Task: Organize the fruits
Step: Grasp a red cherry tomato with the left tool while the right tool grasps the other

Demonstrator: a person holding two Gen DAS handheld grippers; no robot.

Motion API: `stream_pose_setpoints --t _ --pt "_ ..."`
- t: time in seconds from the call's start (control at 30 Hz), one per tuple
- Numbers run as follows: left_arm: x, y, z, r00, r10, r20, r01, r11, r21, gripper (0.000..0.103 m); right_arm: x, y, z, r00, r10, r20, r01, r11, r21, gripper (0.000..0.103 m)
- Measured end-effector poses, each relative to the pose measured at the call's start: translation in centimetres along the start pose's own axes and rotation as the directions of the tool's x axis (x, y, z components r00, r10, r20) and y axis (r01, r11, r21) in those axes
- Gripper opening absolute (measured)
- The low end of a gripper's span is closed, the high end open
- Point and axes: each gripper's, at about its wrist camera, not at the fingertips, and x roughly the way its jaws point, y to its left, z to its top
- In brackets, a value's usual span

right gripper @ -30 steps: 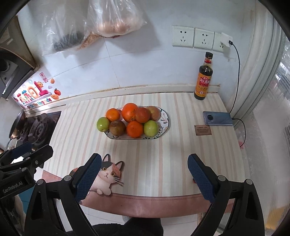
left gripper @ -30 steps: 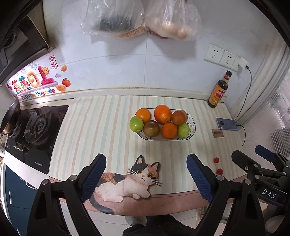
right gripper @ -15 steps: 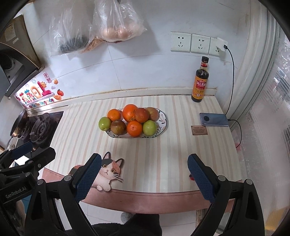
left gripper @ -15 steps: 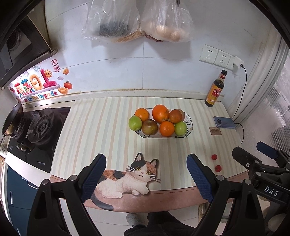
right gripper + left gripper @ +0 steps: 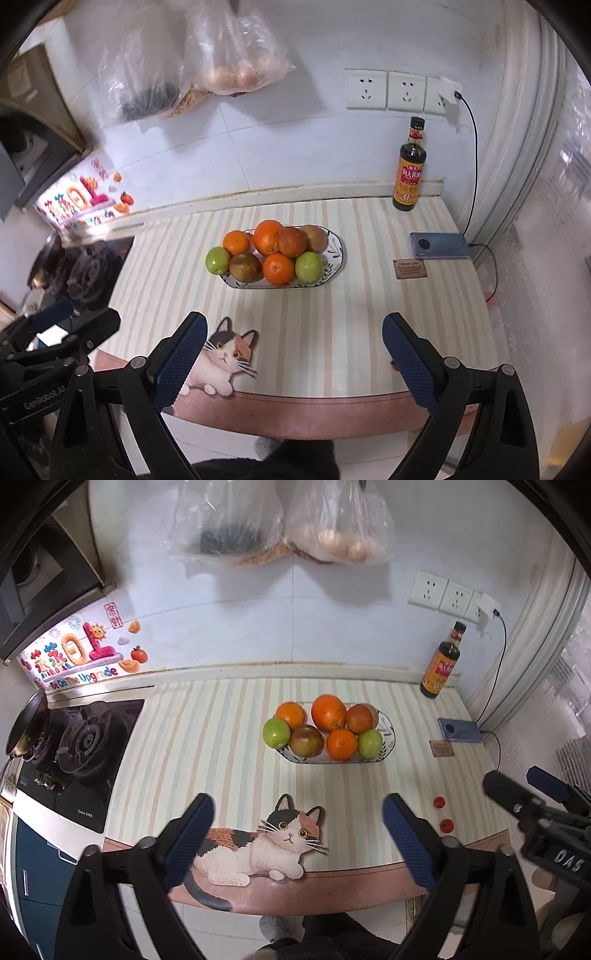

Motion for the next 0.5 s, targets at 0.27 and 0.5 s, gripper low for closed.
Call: stream_pose_setpoints --t 0.27,0.5 --pt "6.3 -4.1 1.1 0.996 0.021 -0.090 -0.013 0.996 0.087 0.101 7.0 -10.3 -1.3 0.994 -0.060 -0.088 0.076 0.978 0.192 0.098" --pt "14.8 -11.2 1.1 0.973 0.035 -0.229 0.018 0.973 0.229 0.101 16.7 -20.2 -7.1 0.956 0.008 -0.292 0.112 0.914 0.390 0.057"
